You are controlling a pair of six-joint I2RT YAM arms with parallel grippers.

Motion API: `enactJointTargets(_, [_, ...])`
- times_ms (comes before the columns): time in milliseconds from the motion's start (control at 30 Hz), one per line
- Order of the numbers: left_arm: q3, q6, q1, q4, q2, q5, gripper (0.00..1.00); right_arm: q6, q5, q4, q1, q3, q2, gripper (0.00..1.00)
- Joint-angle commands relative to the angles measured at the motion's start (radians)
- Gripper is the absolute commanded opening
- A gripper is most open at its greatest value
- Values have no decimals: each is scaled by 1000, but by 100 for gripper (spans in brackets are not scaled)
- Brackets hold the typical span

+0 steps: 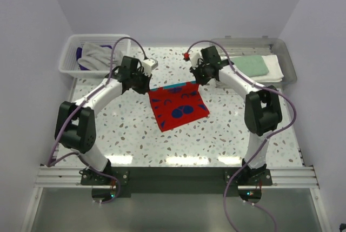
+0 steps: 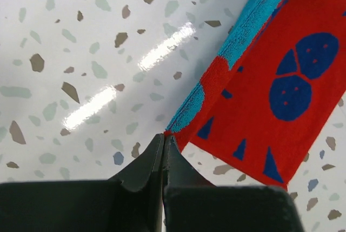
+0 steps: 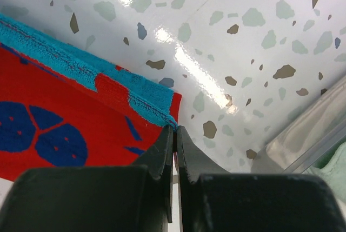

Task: Fold and stack the towels
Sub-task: Fold the towel

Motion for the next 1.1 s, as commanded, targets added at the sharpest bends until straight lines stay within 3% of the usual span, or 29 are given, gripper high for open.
enactJointTargets(0, [-56,-63,-2,-16,-79,-54,0,-3,105,32,-20,-18,-83,0])
enactJointTargets(333, [-200,-214,-129,-42,-185,-94,0,-23,137,41,-20,-122,-169,0])
enactJointTargets(733, [-289,-307,-144,-43,-247,-65,0,-68,110,165,-18,-346,-314,0])
enactJointTargets(1067, [-379,-402,-158,-31,-297,-2,0,-3,113,110,-6,-398,-375,0])
